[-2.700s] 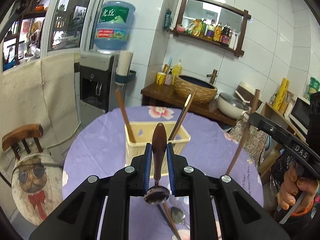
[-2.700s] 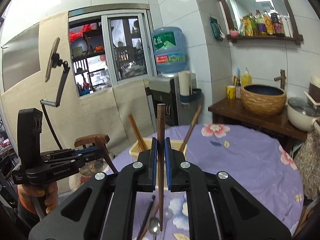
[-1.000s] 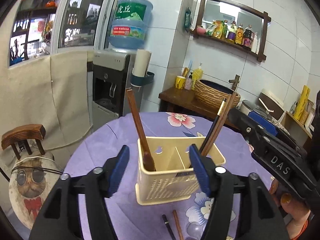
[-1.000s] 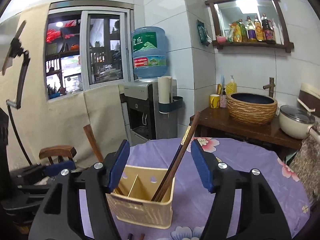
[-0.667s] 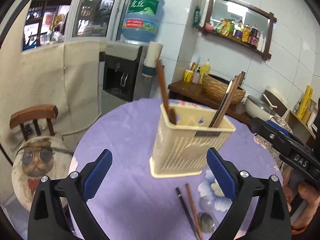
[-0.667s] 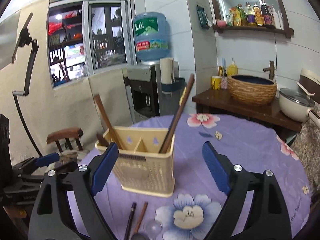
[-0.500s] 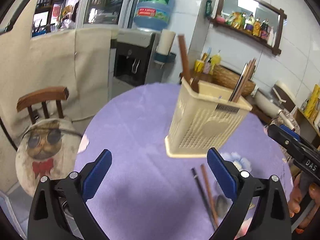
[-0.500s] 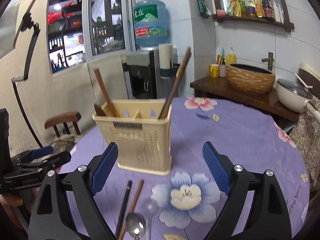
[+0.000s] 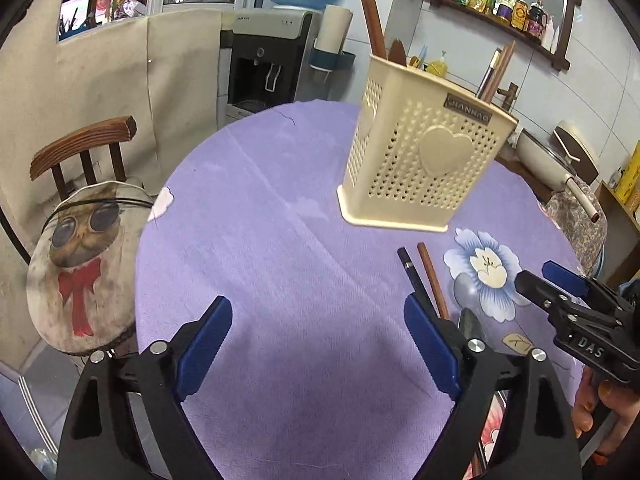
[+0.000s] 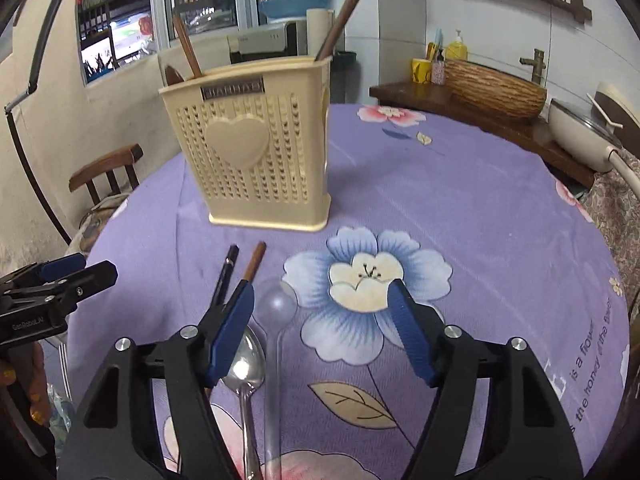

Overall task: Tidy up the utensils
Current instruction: 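Move both open tools back to the remaining utensils on the table, then grasp the black chopstick with the left tool while the right tool grasps the clear plastic spoon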

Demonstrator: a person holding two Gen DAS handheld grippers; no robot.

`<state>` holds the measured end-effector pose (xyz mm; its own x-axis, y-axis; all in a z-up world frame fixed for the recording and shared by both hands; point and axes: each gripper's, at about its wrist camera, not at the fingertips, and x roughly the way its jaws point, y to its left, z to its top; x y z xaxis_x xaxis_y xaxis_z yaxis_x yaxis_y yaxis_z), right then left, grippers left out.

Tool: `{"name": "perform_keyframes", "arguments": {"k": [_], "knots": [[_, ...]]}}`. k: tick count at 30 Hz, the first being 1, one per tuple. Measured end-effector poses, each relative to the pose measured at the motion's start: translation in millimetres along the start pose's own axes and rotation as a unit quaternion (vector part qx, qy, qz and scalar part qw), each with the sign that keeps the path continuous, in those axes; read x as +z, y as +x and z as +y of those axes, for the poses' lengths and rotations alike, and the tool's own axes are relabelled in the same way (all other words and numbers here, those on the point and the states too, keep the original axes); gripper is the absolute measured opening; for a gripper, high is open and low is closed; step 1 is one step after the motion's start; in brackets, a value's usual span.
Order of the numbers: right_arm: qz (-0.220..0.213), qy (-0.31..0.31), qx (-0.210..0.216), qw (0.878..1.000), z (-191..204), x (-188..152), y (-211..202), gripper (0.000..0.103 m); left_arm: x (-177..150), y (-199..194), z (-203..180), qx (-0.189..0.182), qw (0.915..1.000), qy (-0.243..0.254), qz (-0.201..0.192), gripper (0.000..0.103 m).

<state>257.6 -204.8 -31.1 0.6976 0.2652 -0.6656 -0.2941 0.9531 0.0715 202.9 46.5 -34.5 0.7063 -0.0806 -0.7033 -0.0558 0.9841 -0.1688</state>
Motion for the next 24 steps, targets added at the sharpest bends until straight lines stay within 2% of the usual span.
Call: {"name": "perform_keyframes", "arguments": {"k": [3, 16, 24], "knots": [[0.020, 0.009, 0.007, 1.000, 1, -2, 10, 0.068, -5, 3, -5, -0.001, 0.9999, 0.008, 0.010, 0.079], [0.077, 0.008, 0.001, 0.997, 31, 2, 52, 0.061, -12, 4, -9, 0.009, 0.9997, 0.016, 0.013, 0.079], [0.100, 0.002, -0.008, 0.995, 36, 1, 66, 0.057, -15, 7, -13, 0.010, 0.9995, 0.023, 0.020, 0.079]]}}
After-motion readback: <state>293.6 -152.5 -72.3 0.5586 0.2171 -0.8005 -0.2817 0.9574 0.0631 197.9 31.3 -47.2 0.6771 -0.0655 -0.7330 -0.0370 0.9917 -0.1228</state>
